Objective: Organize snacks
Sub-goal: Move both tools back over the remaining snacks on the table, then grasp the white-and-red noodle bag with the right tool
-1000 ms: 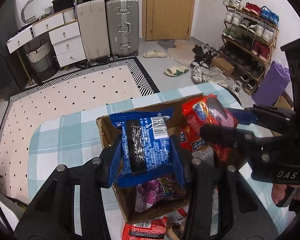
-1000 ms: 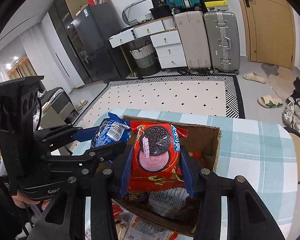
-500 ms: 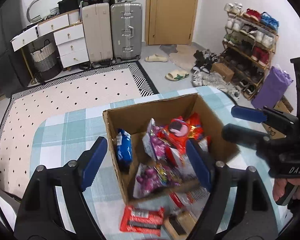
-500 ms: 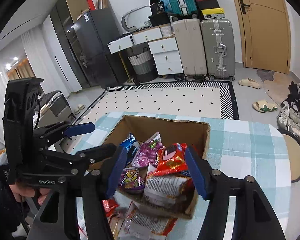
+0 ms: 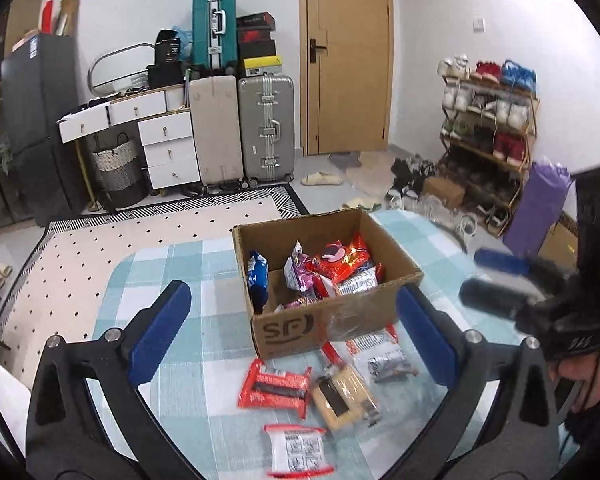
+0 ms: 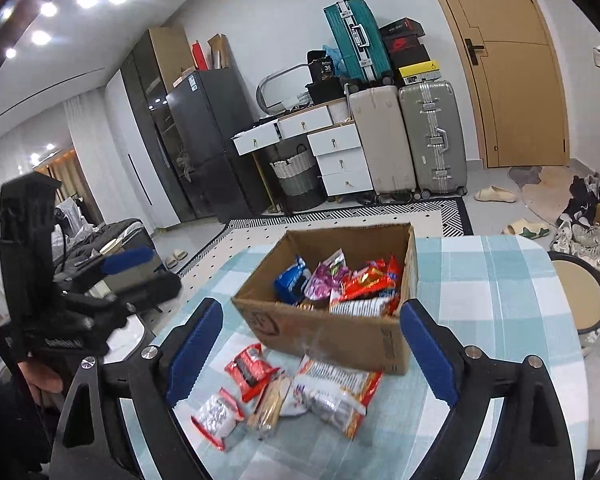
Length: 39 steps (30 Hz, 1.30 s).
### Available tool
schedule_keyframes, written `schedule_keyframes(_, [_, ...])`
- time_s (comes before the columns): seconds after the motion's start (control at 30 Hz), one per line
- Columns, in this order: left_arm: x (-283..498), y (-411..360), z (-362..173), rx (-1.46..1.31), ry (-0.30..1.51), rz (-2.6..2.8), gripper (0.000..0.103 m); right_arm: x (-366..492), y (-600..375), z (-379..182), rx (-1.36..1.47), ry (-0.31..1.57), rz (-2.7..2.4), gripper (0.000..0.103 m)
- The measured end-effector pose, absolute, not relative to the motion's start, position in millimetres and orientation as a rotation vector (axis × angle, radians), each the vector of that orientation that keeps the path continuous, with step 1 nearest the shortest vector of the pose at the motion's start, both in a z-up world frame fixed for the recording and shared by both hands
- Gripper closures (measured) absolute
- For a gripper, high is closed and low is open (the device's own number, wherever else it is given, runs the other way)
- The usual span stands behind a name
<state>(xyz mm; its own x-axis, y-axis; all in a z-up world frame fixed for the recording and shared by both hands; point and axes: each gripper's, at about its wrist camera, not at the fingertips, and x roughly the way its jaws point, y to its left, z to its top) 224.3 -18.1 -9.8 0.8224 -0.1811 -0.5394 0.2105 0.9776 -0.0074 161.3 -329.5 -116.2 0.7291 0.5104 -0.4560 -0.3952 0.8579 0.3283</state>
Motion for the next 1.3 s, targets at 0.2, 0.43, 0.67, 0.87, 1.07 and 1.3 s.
schedule_keyframes(0.2, [179, 8, -12, -0.046, 0.57, -0.186, 0.0, 123, -325, -126, 0.226, 0.531, 0.491, 0.008])
schedule_keyframes(0.43, [138, 36, -23, -0.182, 0.578, -0.106, 0.0, 81, -321, -128, 0.197, 0.474, 0.461, 0.002])
schedule_keyframes(0.67, [115, 42, -53, -0.154, 0.565, -0.093, 0.0, 62, -317, -145, 0.18, 0.498, 0.437, 0.001])
schedule_keyframes(0.87, [132, 49, -87, -0.173, 0.629, -0.065, 0.0, 74, -315, -167, 0.196, 0.568, 0.409, 0.001])
schedule_keyframes(1.07, [152, 53, -122, -0.164, 0.678, -0.071, 0.0, 104, -316, -190, 0.154, 0.665, 0.332, 0.001])
schedule_keyframes(1.3, [165, 60, -148, -0.212, 0.696, -0.097, 0.001, 147, -305, -213, 0.137, 0.761, 0.33, 0.001])
